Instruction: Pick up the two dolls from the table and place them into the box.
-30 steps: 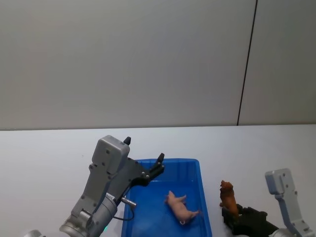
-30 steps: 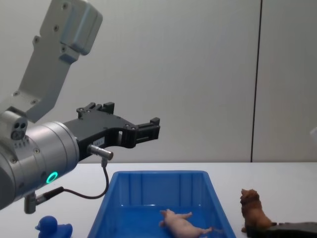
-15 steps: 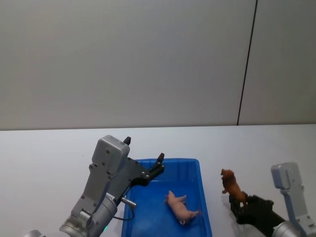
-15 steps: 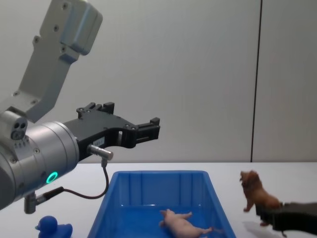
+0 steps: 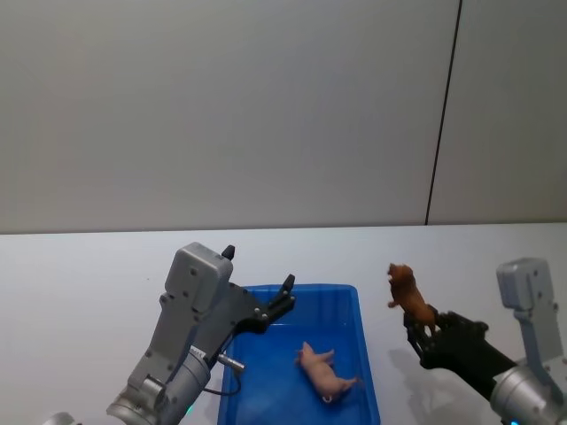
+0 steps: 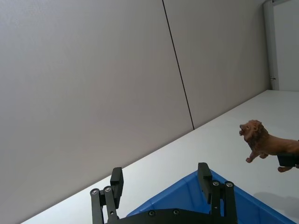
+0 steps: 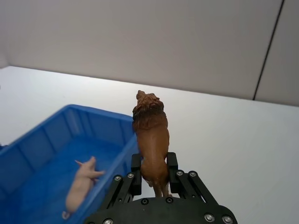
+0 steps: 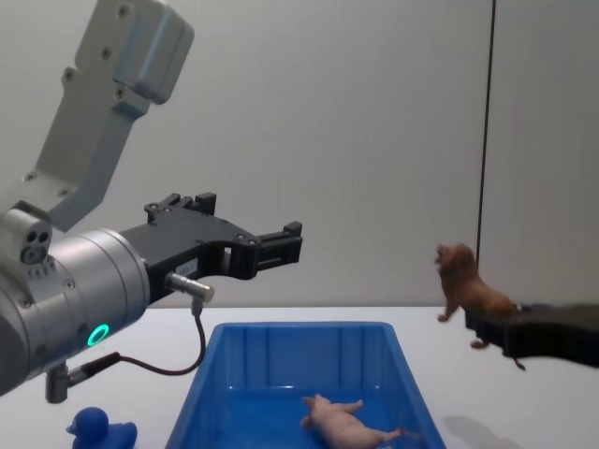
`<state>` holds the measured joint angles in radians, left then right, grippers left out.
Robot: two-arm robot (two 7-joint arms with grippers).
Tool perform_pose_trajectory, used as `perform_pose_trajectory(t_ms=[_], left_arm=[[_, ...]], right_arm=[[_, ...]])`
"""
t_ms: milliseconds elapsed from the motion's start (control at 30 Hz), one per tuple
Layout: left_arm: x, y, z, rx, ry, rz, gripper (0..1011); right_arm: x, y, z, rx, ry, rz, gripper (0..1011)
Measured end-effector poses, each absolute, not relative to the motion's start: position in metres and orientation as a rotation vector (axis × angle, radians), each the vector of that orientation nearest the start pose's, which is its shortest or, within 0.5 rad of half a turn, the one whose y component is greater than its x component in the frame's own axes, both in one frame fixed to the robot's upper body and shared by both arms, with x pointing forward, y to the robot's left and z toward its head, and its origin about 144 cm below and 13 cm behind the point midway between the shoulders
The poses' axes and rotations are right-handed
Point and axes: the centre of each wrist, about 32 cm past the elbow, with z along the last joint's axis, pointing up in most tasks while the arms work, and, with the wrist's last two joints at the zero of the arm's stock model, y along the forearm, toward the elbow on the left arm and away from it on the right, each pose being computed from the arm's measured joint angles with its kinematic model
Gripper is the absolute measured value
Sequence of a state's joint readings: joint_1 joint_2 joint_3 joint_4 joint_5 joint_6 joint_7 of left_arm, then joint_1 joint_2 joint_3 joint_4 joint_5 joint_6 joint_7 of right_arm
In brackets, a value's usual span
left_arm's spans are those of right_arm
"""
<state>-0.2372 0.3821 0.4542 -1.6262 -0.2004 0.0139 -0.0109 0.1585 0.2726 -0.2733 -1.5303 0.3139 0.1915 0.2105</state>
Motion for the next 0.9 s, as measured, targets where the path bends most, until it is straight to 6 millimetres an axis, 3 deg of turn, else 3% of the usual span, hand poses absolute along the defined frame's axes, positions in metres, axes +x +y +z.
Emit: perform_pose_trajectory(t_ms=[533,633,800,900], left_arm=[[0.492,0.198,1.204,0.061,-0.268,1.124,1001],[0.492,0.198,1.204,0.061,-0.268,1.124,1001],[0.492,0.198,1.204,0.061,-0.268,1.124,1001],[0.492,0.198,1.204,0.061,-0.268,1.124,1001]], right_arm=[[0.512,-0.205,1.200,-0.066,0.172,-0.879,301],[0.515,-0.199,1.202,-0.069,0.192,-0.851,337],[0.520,-0.190,1.203,-0.074,0.221,-0.814,553],[0.521,-0.189,1.203,-0.074,0.227,-0.806,611]])
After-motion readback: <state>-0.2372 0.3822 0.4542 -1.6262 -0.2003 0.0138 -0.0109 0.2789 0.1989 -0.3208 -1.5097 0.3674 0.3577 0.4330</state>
